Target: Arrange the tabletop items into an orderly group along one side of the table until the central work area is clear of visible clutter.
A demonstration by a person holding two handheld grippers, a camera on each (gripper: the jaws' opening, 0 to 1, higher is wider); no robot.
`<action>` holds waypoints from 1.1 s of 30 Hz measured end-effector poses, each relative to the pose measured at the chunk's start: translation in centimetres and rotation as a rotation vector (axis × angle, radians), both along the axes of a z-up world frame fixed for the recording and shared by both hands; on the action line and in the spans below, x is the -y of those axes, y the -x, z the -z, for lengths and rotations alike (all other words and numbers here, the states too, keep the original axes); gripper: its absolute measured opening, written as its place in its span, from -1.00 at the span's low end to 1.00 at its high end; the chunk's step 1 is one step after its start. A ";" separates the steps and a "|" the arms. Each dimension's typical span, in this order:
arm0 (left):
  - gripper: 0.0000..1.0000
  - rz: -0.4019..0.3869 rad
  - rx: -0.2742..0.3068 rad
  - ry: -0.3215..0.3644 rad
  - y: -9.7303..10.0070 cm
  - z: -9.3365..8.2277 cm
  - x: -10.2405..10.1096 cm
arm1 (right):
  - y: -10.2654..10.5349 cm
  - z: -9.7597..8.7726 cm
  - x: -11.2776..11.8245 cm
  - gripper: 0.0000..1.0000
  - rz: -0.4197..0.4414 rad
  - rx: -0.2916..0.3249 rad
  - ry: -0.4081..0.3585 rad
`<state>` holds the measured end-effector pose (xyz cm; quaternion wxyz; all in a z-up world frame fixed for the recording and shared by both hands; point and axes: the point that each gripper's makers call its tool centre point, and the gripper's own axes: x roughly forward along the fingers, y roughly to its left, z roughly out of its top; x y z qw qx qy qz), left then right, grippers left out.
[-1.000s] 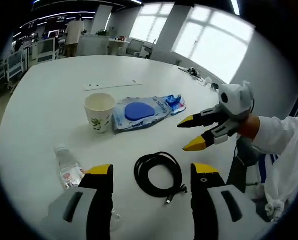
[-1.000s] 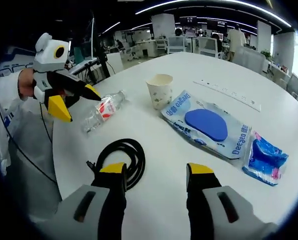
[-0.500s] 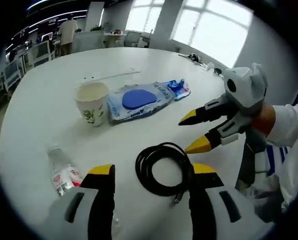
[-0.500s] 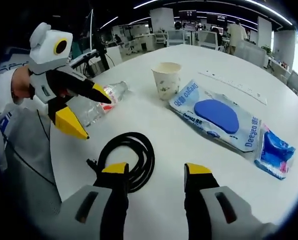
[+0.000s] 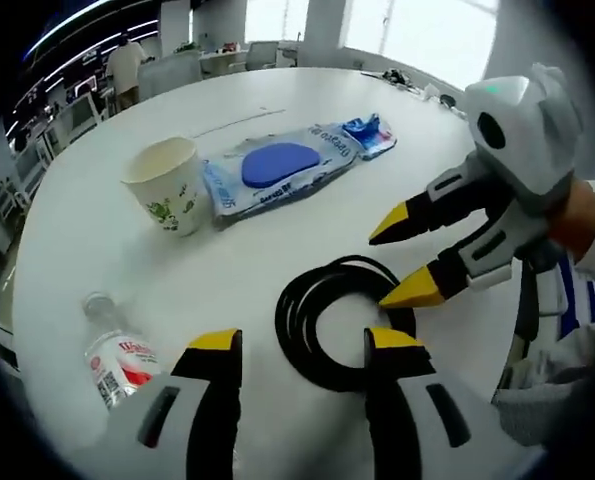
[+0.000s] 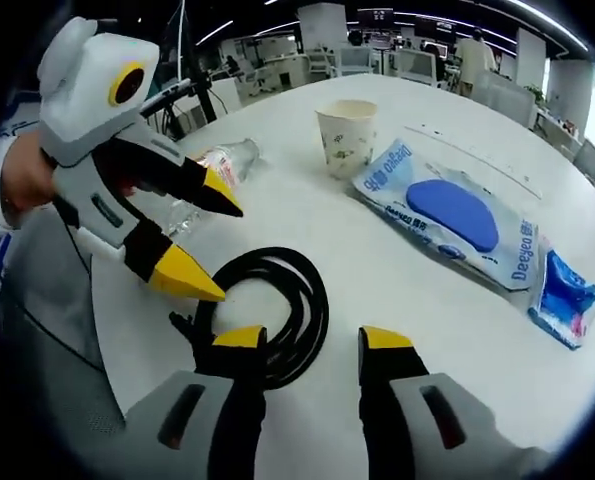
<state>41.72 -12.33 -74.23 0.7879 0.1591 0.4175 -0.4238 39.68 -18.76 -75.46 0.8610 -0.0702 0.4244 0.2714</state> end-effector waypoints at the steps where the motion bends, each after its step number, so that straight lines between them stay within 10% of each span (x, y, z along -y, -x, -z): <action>1: -0.06 0.007 0.006 -0.022 0.1 0.3 -0.1 | 0.0 0.1 -0.1 -0.35 0.002 -0.002 0.000; 33: -0.63 0.012 0.033 -0.119 0.2 2.4 -0.6 | -0.6 0.7 -0.7 -0.86 0.085 -0.016 -0.017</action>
